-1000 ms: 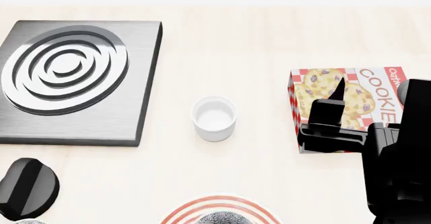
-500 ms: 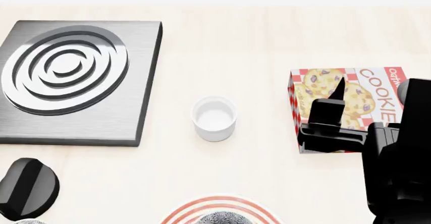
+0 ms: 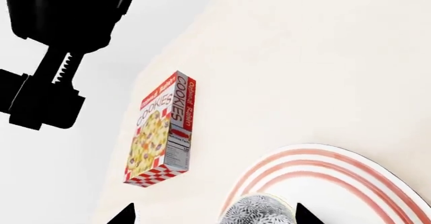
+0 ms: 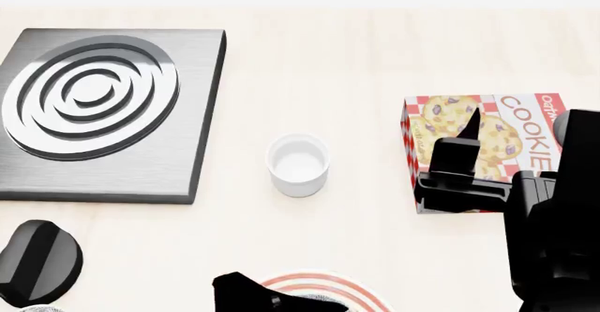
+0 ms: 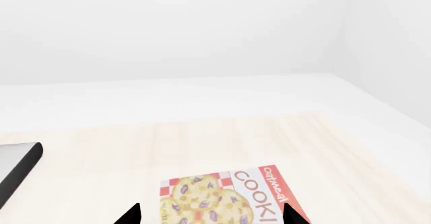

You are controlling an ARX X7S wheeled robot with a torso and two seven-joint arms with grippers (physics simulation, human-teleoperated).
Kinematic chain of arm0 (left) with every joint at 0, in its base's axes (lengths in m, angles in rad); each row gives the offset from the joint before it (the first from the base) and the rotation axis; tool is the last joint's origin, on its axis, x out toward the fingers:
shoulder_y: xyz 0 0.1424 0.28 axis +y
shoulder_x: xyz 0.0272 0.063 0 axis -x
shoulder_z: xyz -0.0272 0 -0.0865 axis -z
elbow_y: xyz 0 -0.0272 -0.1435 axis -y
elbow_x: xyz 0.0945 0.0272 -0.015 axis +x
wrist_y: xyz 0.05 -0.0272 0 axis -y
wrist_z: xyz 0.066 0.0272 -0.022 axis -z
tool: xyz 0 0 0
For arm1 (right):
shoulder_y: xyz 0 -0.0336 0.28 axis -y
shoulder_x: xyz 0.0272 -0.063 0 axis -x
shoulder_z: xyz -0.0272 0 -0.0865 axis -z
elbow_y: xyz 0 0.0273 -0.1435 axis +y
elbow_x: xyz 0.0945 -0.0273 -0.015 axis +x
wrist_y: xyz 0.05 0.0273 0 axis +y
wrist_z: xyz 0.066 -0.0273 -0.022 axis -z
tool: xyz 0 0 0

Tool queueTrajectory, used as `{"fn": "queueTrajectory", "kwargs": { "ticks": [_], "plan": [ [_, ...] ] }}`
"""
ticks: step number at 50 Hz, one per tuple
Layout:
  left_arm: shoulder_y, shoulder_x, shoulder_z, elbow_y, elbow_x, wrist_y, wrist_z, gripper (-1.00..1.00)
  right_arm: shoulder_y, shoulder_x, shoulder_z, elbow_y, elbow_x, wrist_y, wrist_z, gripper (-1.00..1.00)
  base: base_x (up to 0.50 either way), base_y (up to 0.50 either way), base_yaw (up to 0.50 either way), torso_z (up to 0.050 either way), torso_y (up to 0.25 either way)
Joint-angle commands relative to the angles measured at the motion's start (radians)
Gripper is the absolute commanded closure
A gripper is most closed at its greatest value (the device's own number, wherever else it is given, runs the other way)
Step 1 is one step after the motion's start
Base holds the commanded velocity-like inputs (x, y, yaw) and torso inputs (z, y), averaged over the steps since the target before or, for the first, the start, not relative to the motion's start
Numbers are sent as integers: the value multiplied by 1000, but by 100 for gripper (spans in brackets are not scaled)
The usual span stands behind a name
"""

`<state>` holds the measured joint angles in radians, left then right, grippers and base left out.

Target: Pick the akita bowl on the stove and place it on the plate.

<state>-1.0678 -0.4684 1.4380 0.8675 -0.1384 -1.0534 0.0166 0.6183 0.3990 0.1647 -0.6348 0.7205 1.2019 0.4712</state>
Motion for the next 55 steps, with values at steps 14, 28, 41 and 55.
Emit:
{"fn": "queueTrajectory", "kwargs": {
  "ticks": [14, 28, 41, 55],
  "plan": [
    [85, 58, -347, 64, -148, 2, -3, -100, 2, -11, 16, 1, -4, -1, -8, -100, 0, 0, 0, 0, 0],
    [100, 74, -507, 68, -219, -9, -7, -100, -4, -7, 9, 10, -7, -20, -8, -100, 0, 0, 0, 0, 0],
    [113, 89, -674, 57, -291, -12, -10, -100, 1, -5, 11, 6, 5, -11, 0, -100, 0, 0, 0, 0, 0],
    [175, 104, -849, 40, -366, 8, -33, -100, -4, 1, 3, 16, 2, -29, -2, -100, 0, 0, 0, 0, 0]
  ]
}}
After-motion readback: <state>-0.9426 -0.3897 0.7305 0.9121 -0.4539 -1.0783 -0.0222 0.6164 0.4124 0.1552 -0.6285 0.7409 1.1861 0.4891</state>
